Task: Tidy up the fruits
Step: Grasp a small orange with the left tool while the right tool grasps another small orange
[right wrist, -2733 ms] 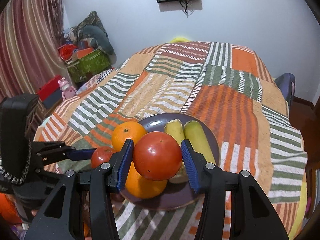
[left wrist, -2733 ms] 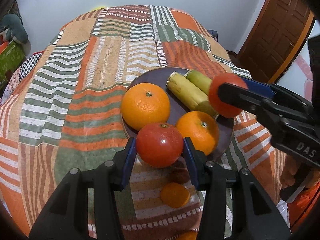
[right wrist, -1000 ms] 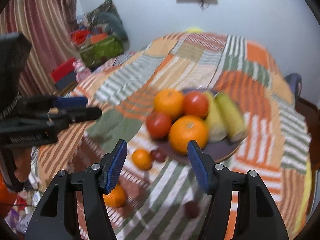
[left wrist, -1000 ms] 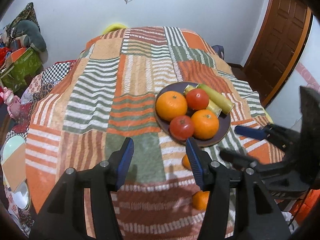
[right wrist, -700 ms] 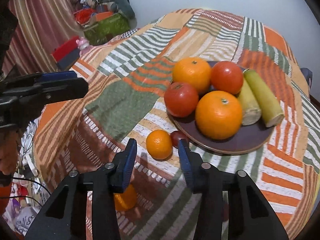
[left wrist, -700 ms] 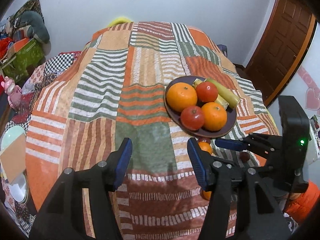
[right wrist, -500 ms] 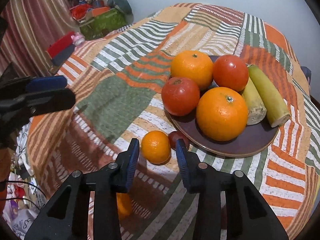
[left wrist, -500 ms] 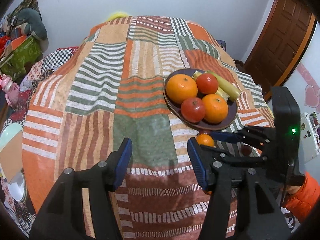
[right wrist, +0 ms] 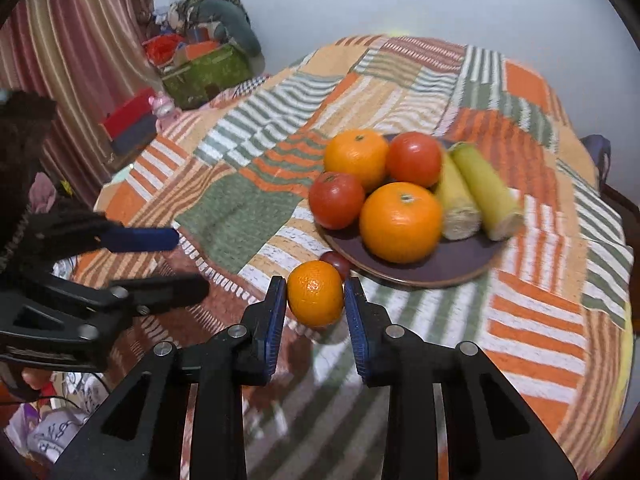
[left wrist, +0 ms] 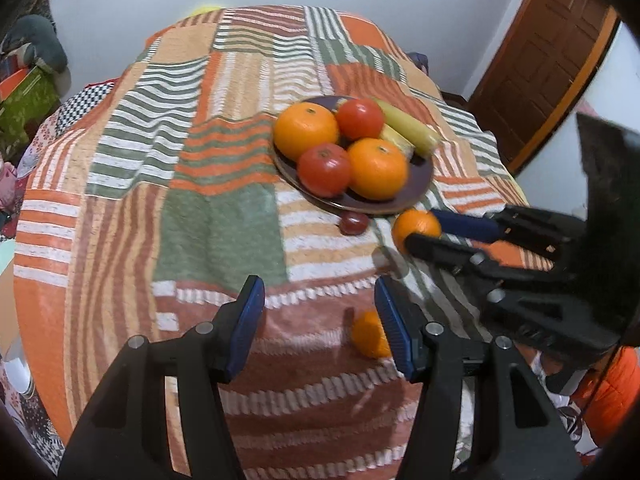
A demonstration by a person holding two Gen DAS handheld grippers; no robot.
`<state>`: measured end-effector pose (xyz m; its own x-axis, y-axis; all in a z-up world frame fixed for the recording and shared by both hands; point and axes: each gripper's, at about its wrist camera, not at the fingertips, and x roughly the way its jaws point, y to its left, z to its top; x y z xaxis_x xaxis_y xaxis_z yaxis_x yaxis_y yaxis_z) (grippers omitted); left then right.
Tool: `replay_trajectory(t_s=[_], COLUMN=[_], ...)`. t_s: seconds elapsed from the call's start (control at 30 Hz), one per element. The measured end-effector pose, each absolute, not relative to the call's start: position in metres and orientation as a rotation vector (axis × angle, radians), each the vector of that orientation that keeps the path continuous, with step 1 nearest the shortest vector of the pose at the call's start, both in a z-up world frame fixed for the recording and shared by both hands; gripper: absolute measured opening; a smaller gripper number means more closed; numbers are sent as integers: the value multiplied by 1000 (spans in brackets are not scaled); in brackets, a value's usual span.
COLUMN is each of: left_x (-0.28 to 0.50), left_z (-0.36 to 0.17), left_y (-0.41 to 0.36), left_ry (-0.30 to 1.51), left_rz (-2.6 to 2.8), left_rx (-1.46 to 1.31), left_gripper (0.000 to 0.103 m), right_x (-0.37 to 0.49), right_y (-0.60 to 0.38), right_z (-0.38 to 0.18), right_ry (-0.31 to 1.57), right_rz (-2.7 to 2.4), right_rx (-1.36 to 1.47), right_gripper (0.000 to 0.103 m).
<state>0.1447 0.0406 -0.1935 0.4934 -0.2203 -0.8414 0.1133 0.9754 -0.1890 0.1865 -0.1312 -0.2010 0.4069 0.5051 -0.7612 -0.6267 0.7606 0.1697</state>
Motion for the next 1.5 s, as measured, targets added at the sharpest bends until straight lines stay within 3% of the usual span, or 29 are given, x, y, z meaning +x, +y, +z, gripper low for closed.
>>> replay_trajectory(t_s=[0.37,0.67,1.5], left_x=[131,131,184], left_z=[-215,-223,-176], left_y=[2,-5,8], left_ry=[1104,1100,965], left_rz=[-246,-244,-247], left_rx=[-89,-68,-100], left_gripper=[57,36,35], right_x=[168,169,206], right_y=[-178,-188,-197], right_z=[-185,-191,-194], right_ry=[860,872,860], right_rz=[652,638,615], right_rx=[-89,-62,-13], right_gripper=[27,27,27])
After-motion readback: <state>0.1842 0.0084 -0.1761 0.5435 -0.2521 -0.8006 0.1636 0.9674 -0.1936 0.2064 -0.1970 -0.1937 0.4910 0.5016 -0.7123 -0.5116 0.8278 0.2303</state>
